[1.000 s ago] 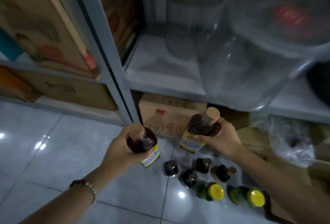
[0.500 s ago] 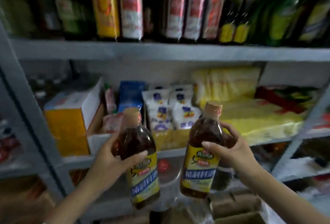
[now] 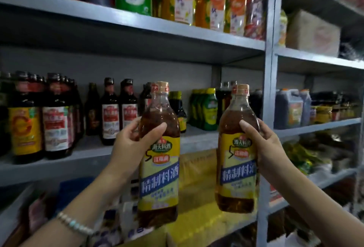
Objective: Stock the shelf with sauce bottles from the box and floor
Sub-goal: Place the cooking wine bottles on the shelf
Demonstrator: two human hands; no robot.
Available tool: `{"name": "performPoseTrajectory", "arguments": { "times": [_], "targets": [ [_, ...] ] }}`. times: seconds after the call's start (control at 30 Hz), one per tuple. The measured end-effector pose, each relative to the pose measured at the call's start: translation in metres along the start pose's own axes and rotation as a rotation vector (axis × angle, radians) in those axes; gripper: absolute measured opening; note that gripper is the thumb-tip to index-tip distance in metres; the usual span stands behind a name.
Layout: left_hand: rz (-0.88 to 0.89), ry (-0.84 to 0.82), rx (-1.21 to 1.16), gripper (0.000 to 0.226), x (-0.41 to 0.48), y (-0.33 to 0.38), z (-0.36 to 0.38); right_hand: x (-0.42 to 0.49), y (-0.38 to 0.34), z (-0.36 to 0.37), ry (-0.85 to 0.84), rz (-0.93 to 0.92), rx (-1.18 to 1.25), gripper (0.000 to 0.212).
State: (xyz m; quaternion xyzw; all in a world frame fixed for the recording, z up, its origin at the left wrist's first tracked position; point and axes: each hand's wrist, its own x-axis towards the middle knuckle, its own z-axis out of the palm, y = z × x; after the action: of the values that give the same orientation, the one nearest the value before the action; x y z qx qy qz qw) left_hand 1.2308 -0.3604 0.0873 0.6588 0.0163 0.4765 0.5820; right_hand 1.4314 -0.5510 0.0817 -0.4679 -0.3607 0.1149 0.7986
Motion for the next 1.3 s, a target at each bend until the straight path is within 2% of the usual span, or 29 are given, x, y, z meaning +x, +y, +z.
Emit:
{"name": "performPoseTrajectory", "arguments": {
  "times": [0.23, 0.47, 0.6, 0.8, 1.0, 1.13, 1.3],
  "targets": [
    [0.014, 0.122, 0.022, 0.042, 0.072, -0.029, 0.096, 0.099, -0.026, -0.077, -0.130, 0.009, -0.009, 0.073],
    [-0.002, 0.264, 0.068, 0.055, 0.152, -0.055, 0.140, 0.201, -0.019, -0.090, -0.180, -0.033, 0.035, 0.078],
    [-0.010, 0.291, 0.059, 0.060, 0.193, -0.070, 0.143, 0.249, -0.004, -0.083, -0.205, -0.043, 0.089, 0.076],
    [-0.014, 0.305, 0.084, 0.063, 0.238, -0.103, 0.134, 0.300, 0.026, -0.067, -0.206, -0.007, 0.148, 0.083],
    [-0.039, 0.285, 0.047, 0.044, 0.256, -0.133, 0.125, 0.324, 0.067, -0.059, -0.243, 0.045, 0.147, 0.074],
    [-0.053, 0.265, 0.064, 0.045, 0.258, -0.148, 0.121, 0.329, 0.089, -0.056, -0.257, 0.084, 0.153, 0.070],
    [-0.045, 0.258, 0.052, 0.034, 0.265, -0.158, 0.111, 0.334, 0.102, -0.059, -0.265, 0.071, 0.147, 0.069]
  ]
}}
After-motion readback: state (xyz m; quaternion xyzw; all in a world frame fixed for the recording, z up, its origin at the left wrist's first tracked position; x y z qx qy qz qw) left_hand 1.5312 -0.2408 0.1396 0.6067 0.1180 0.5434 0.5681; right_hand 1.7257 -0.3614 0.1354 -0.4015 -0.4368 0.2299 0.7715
